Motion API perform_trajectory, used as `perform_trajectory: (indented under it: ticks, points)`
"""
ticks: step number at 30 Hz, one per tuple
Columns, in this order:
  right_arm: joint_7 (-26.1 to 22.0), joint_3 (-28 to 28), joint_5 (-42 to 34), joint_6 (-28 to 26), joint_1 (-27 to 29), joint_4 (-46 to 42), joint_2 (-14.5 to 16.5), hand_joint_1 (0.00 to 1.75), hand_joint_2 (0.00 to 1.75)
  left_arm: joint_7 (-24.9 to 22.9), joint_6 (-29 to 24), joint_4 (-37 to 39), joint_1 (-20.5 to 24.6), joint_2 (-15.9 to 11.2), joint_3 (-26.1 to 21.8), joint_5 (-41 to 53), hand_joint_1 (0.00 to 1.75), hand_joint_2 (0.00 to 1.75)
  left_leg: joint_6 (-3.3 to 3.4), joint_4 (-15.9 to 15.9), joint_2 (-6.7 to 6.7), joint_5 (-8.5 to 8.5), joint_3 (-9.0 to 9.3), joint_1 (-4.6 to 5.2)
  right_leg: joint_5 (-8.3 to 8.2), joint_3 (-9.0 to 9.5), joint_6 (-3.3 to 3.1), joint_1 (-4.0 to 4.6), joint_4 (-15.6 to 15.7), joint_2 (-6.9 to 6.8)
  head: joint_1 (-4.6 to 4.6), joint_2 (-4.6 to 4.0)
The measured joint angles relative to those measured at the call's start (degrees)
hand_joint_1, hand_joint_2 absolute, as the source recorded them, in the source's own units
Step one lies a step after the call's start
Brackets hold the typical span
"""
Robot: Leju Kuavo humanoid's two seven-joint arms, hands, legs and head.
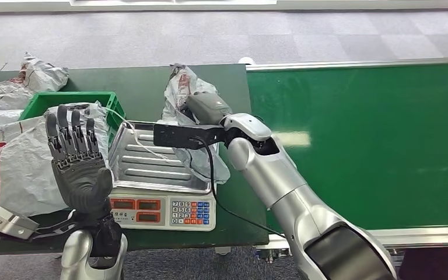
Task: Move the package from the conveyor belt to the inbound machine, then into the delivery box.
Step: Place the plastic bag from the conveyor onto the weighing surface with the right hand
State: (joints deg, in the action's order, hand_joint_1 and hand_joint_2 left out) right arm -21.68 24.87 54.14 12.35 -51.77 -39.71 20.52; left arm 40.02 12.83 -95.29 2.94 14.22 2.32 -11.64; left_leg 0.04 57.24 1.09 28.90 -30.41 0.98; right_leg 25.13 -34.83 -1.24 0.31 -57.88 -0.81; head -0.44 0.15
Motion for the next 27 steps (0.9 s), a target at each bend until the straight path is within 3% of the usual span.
perform_trajectory:
  ticks: [6, 10, 11, 13, 14, 15, 17, 21, 27]
  points:
    - [1.1, 4.6, -3.6, -1.1, -0.8, 0.4, 0.1, 1.75, 1.75, 0.0, -0.3, -0.4, -0.5, -0.1, 0.0, 0.3, 0.00, 1.75, 0.00, 0.0, 0.00, 0.00, -0.01, 0.00, 0.00, 0.00, 0.00, 0.00, 0.0, 0.02, 0.00, 0.00]
    - [5.8, 7.9, -6.6, -5.0, -1.7, 2.2, 0.1, 1.73, 1.75, 0.0, -0.3, -1.2, -1.2, -0.1, -0.3, 0.9, 0.00, 1.75, 0.00, 0.0, 0.00, 0.00, -0.01, -0.01, 0.00, 0.00, 0.00, 0.01, 0.0, 0.01, 0.00, 0.00]
    - [6.7, 8.7, -7.2, -5.9, -2.0, 2.7, 0.1, 1.46, 1.75, 0.0, -0.3, -1.3, -1.3, -0.1, -0.4, 1.0, 0.00, 1.75, 0.00, 0.0, 0.00, 0.00, 0.00, -0.02, 0.00, -0.01, 0.00, 0.01, 0.0, 0.02, 0.00, 0.00]
    - [7.4, 10.2, -7.9, -6.8, -2.3, 3.7, 0.1, 0.58, 1.75, 0.0, -0.3, -1.5, -1.5, -0.1, -0.5, 1.2, 0.00, 1.75, 0.00, 0.0, 0.00, 0.00, 0.00, -0.02, 0.00, -0.01, 0.00, 0.02, 0.0, 0.03, 0.00, 0.00]
    - [7.6, 10.7, -8.3, -6.9, -2.4, 4.1, 0.1, 0.17, 1.31, 0.0, -0.4, -1.5, -1.6, -0.1, -0.5, 1.3, 0.00, 1.75, 0.00, 0.0, 0.00, 0.00, 0.00, -0.02, 0.00, 0.00, 0.00, 0.02, 0.0, 0.02, 0.00, 0.00]
    - [7.4, 11.3, -8.9, -6.9, -2.6, 4.5, 0.1, 0.00, 0.87, 0.0, -0.6, -1.6, -1.6, -0.1, -0.5, 1.4, 0.00, 1.75, 0.00, 0.0, 0.00, 0.00, 0.00, -0.02, 0.00, 0.00, 0.00, 0.02, 0.0, 0.02, 0.00, 0.00]
    - [5.4, 12.4, -11.3, -5.6, -2.8, 5.3, 0.1, 0.00, 0.00, 0.0, -1.0, -1.6, -1.6, 0.0, -0.5, 1.6, 0.00, 1.75, 0.00, 0.0, 0.01, 0.00, 0.01, -0.02, 0.00, -0.01, 0.00, 0.02, 0.0, 0.02, 0.00, 0.00]
    - [-1.6, 15.9, -18.8, -2.0, -2.9, 7.0, 0.2, 0.00, 0.00, 0.0, -4.2, -2.2, -1.0, 0.6, -0.7, 2.1, 0.00, 1.75, -0.01, 0.0, 0.02, 0.00, -0.01, -0.02, 0.00, 0.00, 0.00, 0.01, 0.0, 0.03, -0.01, 0.00]
    - [0.5, 23.8, -29.0, -3.0, -3.5, 7.4, 0.2, 0.00, 0.00, 0.2, -6.3, -5.8, -2.2, 1.6, -2.4, 2.6, 0.00, 1.75, -0.01, 0.0, 0.02, 0.01, -0.01, -0.02, 0.01, -0.01, -0.01, 0.02, 0.0, 0.03, 0.00, 0.00]
